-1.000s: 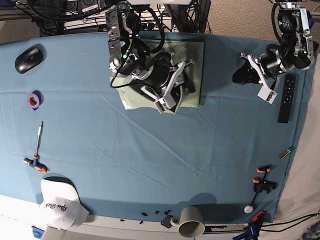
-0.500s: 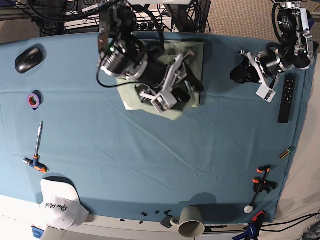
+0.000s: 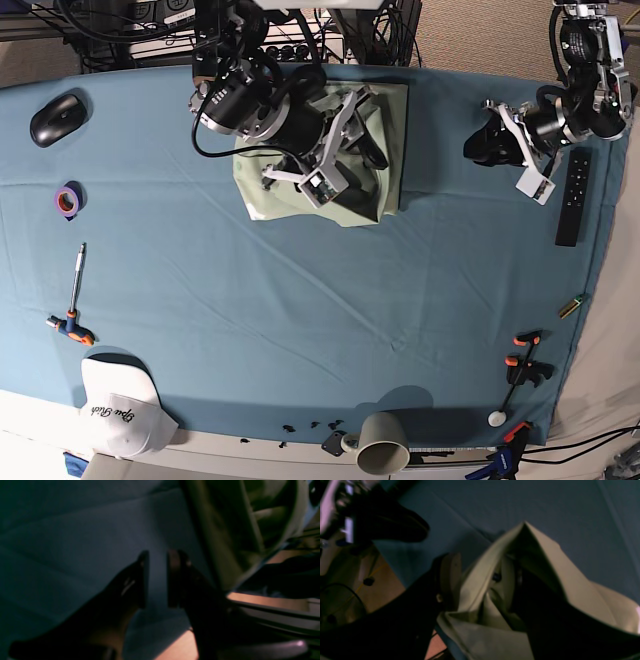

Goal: Fold the T-shirt properly
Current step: 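Lift the right gripper's end and fold it over onto the stack, then release the folded shirt and raise both grippers away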

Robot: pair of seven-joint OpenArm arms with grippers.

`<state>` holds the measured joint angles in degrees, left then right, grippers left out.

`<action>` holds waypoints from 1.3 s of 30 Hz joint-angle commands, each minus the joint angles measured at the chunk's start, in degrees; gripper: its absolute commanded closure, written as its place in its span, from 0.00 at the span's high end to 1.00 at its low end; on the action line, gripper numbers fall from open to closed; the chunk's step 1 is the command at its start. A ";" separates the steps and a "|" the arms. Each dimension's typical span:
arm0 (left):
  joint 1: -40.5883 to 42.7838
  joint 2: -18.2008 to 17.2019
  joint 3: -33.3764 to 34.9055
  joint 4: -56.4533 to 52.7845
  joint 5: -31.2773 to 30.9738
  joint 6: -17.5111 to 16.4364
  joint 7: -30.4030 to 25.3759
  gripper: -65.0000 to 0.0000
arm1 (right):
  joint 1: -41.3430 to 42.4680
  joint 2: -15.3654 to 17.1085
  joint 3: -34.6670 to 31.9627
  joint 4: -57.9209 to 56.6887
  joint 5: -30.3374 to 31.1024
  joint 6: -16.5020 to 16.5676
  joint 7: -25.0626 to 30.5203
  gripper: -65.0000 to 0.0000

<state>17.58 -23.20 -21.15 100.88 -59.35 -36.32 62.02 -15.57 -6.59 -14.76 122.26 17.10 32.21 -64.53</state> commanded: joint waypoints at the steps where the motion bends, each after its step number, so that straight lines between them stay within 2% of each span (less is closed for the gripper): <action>1: -0.09 -0.79 -0.42 0.98 -3.85 -1.20 0.63 0.21 | 0.33 0.44 -0.13 1.29 -0.31 -0.28 1.07 0.41; 3: -0.09 -0.79 -0.42 0.98 -10.56 -3.68 4.50 0.21 | 0.31 1.60 -0.13 2.01 -3.04 -2.01 0.83 0.41; 5: -0.11 -0.79 -0.42 0.98 -17.38 -3.68 7.74 0.21 | 0.13 2.58 -0.13 3.34 -6.86 -3.45 0.94 0.41; 7: -0.13 -0.76 -0.42 1.01 -21.66 -3.68 9.64 0.21 | -0.04 3.30 -0.11 5.07 -11.50 -4.96 0.96 0.41; 12: -0.09 -0.76 -0.37 1.05 -24.48 -3.68 11.10 0.21 | -0.13 5.60 2.75 6.62 -22.75 -9.18 4.57 0.41; 15: -0.11 -0.76 -0.35 1.05 -24.37 -3.68 10.93 0.35 | -0.13 6.88 10.01 6.62 -23.76 -10.69 5.86 0.41; 18: -0.11 -0.59 0.00 1.05 -21.35 -3.68 8.37 0.47 | -0.13 8.24 20.26 6.56 -19.65 -10.69 6.54 0.41; 22: -0.13 -0.44 4.68 1.05 -17.09 -3.68 5.84 0.47 | -0.13 10.32 33.14 4.31 -9.40 -8.98 6.84 0.41; 26: -0.61 0.11 12.63 1.05 -10.60 -3.06 2.58 0.47 | -0.11 11.85 40.72 0.48 1.36 -6.23 6.38 0.41; 28: -1.22 1.03 15.50 1.05 -7.54 -1.68 1.99 0.47 | -0.09 12.17 42.36 -1.66 5.95 -4.66 5.51 0.41; 31: -1.90 2.86 17.33 1.05 -6.05 -0.50 2.03 0.47 | 0.37 12.13 42.58 -4.92 9.53 -3.06 3.56 0.41; 34: -1.86 4.02 17.33 1.79 -4.50 0.57 2.01 0.47 | 0.37 12.15 42.47 -6.69 11.45 -1.99 3.50 0.41; 39: -1.53 4.20 17.33 3.74 -3.15 1.44 1.88 0.47 | 1.33 12.13 42.47 -6.78 12.24 -1.99 3.72 0.41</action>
<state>16.25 -18.72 -3.66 103.50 -61.08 -34.72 64.82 -14.83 4.89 27.55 114.67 28.62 30.06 -62.30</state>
